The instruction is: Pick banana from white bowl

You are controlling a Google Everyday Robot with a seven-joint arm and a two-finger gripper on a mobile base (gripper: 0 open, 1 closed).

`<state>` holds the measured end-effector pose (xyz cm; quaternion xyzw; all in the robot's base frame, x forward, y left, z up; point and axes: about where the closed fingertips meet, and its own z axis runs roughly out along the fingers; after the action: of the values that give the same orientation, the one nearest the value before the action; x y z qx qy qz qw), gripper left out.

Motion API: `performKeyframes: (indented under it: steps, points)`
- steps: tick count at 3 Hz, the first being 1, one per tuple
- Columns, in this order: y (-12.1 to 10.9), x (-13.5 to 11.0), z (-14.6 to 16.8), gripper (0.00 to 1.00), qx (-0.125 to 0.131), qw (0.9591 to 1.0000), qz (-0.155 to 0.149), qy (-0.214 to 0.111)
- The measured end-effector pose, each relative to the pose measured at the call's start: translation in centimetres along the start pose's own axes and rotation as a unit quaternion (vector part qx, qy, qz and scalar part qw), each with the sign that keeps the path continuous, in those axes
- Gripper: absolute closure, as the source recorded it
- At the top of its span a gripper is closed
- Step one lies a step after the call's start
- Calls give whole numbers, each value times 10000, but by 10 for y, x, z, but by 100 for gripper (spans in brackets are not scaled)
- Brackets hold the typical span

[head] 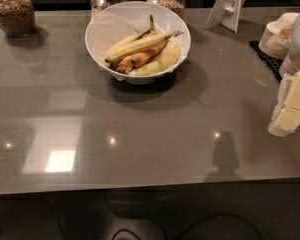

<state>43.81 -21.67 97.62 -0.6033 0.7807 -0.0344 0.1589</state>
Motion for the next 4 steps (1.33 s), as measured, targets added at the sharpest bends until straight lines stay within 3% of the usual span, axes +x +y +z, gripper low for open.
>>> performKeyframes:
  steps: [1, 2, 3, 4]
  points:
    - [0, 0, 0, 0, 0, 10000, 0, 0]
    - [-8, -13, 1, 0, 140, 9994, -65, -302]
    - [-32, -51, 3, 0, 415, 9947, -298, -890]
    - [-61, -94, 5, 0, 624, 9871, -565, -1360]
